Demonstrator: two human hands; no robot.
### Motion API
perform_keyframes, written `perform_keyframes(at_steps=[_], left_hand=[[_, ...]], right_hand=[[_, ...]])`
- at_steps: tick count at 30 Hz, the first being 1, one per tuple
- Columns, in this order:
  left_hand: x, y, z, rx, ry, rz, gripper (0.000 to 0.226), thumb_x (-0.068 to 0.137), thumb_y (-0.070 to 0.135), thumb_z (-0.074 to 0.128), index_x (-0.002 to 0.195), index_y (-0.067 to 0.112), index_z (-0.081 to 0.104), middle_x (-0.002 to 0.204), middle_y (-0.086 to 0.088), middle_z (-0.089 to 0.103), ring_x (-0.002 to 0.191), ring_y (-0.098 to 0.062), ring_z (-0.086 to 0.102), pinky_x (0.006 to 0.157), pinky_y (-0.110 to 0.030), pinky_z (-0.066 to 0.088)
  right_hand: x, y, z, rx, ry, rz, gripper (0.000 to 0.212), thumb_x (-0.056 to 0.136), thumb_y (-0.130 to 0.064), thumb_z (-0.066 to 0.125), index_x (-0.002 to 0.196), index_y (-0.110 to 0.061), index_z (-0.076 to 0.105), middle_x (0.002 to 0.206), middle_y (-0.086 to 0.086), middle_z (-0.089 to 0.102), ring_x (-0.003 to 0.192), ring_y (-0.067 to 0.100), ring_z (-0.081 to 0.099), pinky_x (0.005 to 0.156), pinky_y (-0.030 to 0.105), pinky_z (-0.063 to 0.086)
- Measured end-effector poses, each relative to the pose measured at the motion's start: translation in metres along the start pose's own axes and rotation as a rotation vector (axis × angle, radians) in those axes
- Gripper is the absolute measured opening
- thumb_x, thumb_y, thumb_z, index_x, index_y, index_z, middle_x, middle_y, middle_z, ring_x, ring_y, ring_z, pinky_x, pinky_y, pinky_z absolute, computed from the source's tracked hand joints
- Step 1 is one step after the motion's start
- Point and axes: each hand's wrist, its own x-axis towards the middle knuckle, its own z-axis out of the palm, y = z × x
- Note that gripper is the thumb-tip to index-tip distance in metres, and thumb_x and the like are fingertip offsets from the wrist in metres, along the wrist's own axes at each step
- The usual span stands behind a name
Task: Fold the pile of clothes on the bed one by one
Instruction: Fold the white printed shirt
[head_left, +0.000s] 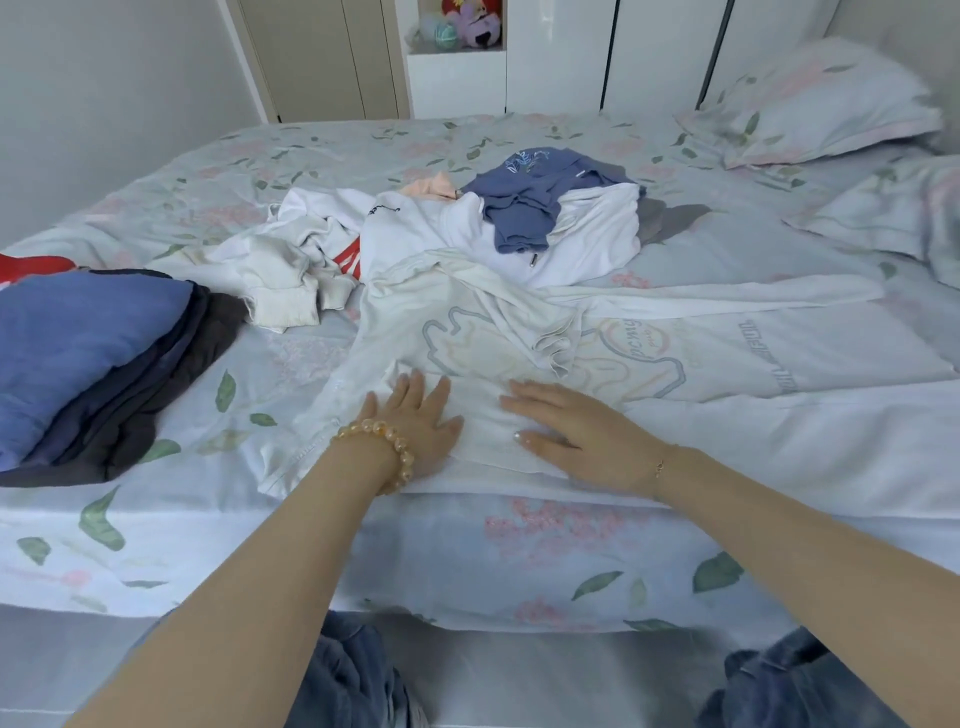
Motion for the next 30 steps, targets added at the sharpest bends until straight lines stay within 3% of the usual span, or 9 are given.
perform_keyframes(at_steps=[2,5,9,12,14,18,21,24,30], left_hand=[[-0.002,0.013,-0.021,0.042,0.102,-0.035,0.055,0.099,0.044,0.033,0.15,0.026,0.023,0.159,-0.002,0.017,0.144,-0.022,0.021,0.115,-0.043,0.017],[0.001,0.05,-0.045,0.047,0.402,0.071,0.039,0.095,0.026,0.043,0.134,0.025,0.048,0.138,0.002,0.046,0.121,-0.022,0.048,0.098,-0.036,0.036],[0.04,0.123,-0.064,-0.055,0.46,0.283,0.034,0.096,0.029,0.045,0.129,0.025,0.052,0.129,0.001,0.052,0.116,-0.022,0.05,0.094,-0.037,0.042],[0.086,0.168,-0.07,-0.02,0.44,0.365,0.04,0.096,0.035,0.046,0.135,0.025,0.045,0.135,0.0,0.049,0.122,-0.022,0.046,0.098,-0.038,0.04],[0.118,0.188,-0.068,0.066,0.426,0.362,0.047,0.096,0.038,0.046,0.141,0.025,0.038,0.14,-0.001,0.044,0.126,-0.023,0.042,0.101,-0.039,0.036],[0.17,0.2,-0.057,-0.001,0.355,0.269,0.05,0.092,0.044,0.052,0.136,0.021,0.042,0.136,-0.005,0.045,0.124,-0.026,0.043,0.101,-0.042,0.038],[0.184,0.195,-0.054,-0.184,0.436,0.3,0.031,0.088,0.042,0.063,0.105,0.016,0.057,0.114,-0.004,0.052,0.104,-0.024,0.052,0.09,-0.039,0.045],[0.183,0.188,-0.056,-0.233,0.533,0.365,0.019,0.087,0.03,0.067,0.09,0.015,0.057,0.1,-0.002,0.053,0.086,-0.02,0.056,0.075,-0.032,0.045],[0.184,0.171,-0.062,-0.225,0.488,0.452,0.02,0.083,0.025,0.073,0.094,0.018,0.058,0.084,0.003,0.055,0.067,-0.003,0.045,0.058,-0.01,0.03]], right_hand=[[-0.014,0.02,-0.017,0.107,0.131,0.001,0.042,0.098,-0.023,0.052,0.14,-0.019,0.049,0.152,-0.005,0.035,0.141,0.005,0.026,0.114,0.018,0.024],[-0.034,0.059,-0.048,0.132,0.259,0.112,0.037,0.096,-0.012,0.056,0.132,-0.018,0.057,0.141,-0.008,0.044,0.13,-0.001,0.031,0.103,0.001,0.018],[-0.052,0.126,-0.073,0.005,0.356,0.354,0.035,0.091,-0.003,0.057,0.124,-0.013,0.063,0.141,0.006,0.049,0.132,0.024,0.041,0.103,0.014,0.024],[-0.067,0.168,-0.083,-0.06,0.406,0.539,0.039,0.089,-0.001,0.052,0.126,-0.012,0.061,0.145,0.007,0.044,0.132,0.027,0.039,0.104,0.03,0.031],[-0.074,0.192,-0.089,-0.015,0.469,0.65,0.041,0.089,-0.002,0.051,0.129,-0.011,0.058,0.144,0.008,0.044,0.127,0.028,0.043,0.101,0.03,0.034],[-0.073,0.228,-0.11,0.506,0.808,0.943,0.033,0.092,-0.01,0.054,0.124,-0.003,0.058,0.116,0.013,0.061,0.093,0.027,0.063,0.092,0.033,0.049],[-0.067,0.255,-0.129,1.018,0.957,1.065,0.034,0.092,-0.015,0.059,0.118,0.007,0.059,0.083,0.012,0.064,0.06,0.022,0.063,0.065,0.032,0.06],[-0.056,0.271,-0.141,1.188,0.967,1.096,0.041,0.09,-0.022,0.066,0.119,0.005,0.054,0.076,0.016,0.063,0.055,0.024,0.064,0.043,0.027,0.056],[-0.028,0.285,-0.149,1.259,0.895,1.054,0.016,0.096,-0.019,0.055,0.103,-0.014,0.068,0.058,0.008,0.066,0.04,0.01,0.062,0.034,0.017,0.044]])
